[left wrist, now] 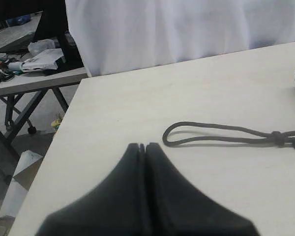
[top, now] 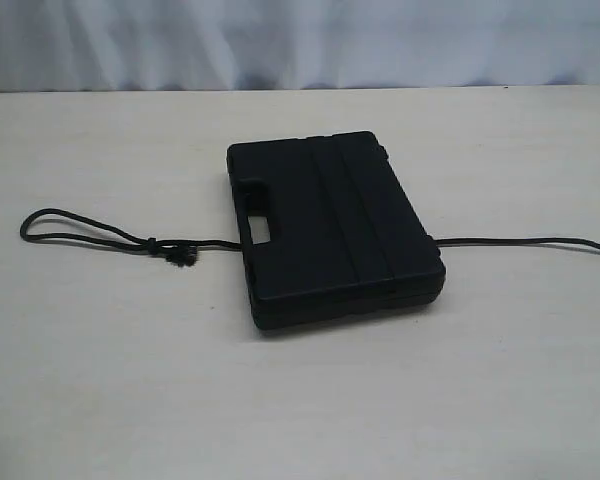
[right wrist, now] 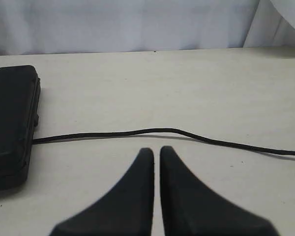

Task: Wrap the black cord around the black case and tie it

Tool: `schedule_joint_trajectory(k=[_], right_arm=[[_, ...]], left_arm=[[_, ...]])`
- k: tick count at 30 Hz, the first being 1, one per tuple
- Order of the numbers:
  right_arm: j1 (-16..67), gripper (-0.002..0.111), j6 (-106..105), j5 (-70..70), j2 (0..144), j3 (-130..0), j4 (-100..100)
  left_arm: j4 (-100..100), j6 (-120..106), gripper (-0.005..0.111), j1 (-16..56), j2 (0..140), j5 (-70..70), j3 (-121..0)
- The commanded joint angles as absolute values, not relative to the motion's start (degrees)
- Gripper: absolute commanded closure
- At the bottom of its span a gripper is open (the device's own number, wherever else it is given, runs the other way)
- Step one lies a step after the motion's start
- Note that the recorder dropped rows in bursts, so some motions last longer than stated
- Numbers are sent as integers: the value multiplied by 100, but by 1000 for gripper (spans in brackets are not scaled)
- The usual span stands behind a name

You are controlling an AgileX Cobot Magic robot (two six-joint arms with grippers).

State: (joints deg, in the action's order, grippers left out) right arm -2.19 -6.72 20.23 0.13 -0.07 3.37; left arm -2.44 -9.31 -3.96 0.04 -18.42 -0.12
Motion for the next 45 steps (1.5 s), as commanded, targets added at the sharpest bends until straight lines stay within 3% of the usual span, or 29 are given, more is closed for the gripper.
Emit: schedule_joint_trajectory(k=[1, 18, 31, 38, 45], right_arm=[[-249, 104, -665, 2000, 0, 0, 385], [-249, 104, -665, 2000, 0, 0, 385], [-249, 104, -665, 2000, 0, 0, 385], [-249, 104, -665, 2000, 0, 0, 385], [-249, 104, -665, 2000, 0, 0, 385]], left_arm=[[-245, -900, 107, -397, 0, -1785, 0], [-256, -915, 107, -397, 0, -1519, 0], [-231, -879, 107, -397, 0, 1814, 0], [-231, 1776, 107, -397, 0, 3244, 0], [-397, 4230, 107, -397, 0, 3480, 0]])
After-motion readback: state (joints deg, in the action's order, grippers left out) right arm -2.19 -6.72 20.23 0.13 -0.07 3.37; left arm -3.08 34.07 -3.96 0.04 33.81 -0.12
